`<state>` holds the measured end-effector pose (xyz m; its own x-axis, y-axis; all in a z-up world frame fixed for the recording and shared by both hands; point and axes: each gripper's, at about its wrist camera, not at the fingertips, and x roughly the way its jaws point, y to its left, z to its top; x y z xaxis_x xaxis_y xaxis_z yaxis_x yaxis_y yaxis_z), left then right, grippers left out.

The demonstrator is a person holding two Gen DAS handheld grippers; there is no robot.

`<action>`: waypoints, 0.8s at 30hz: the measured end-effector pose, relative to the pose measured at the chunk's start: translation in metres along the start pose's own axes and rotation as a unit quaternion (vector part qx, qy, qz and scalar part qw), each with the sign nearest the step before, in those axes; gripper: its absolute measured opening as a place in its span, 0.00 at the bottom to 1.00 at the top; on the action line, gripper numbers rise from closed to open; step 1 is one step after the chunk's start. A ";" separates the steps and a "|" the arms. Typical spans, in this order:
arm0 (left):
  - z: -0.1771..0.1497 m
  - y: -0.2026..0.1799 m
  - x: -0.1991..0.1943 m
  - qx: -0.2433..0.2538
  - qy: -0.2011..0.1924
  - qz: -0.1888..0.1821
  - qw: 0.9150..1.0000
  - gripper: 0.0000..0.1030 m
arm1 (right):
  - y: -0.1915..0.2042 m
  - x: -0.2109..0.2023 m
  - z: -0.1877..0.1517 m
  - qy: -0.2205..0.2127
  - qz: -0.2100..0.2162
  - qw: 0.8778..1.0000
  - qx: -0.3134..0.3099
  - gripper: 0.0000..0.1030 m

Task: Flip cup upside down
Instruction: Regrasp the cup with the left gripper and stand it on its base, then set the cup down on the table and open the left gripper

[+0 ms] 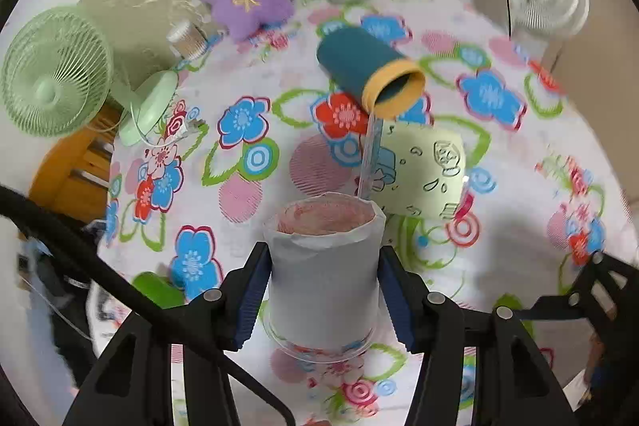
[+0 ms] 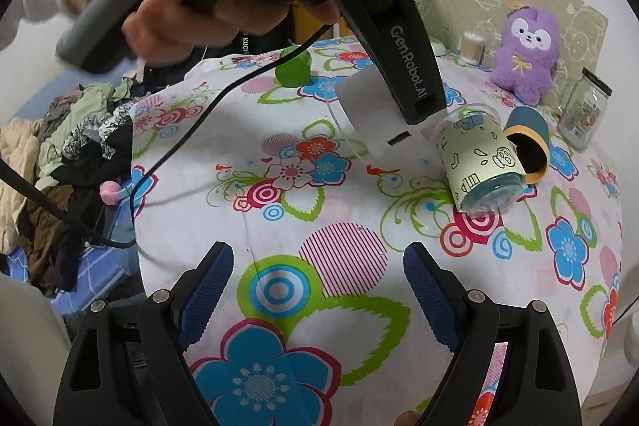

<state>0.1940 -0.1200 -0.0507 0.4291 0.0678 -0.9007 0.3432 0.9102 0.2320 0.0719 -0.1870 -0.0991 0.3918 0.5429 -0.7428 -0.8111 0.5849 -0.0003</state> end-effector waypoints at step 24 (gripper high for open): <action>-0.072 0.007 -0.006 -0.070 -0.074 -0.037 0.994 0.57 | 0.019 0.002 -0.003 -0.003 -0.001 1.000 0.001 0.86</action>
<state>0.1333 -0.0845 -0.0704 0.5283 -0.0525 -0.8474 0.2631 0.9591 0.1046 0.0561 -0.1766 -0.1028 0.3964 0.5443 -0.7394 -0.8091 0.5877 -0.0012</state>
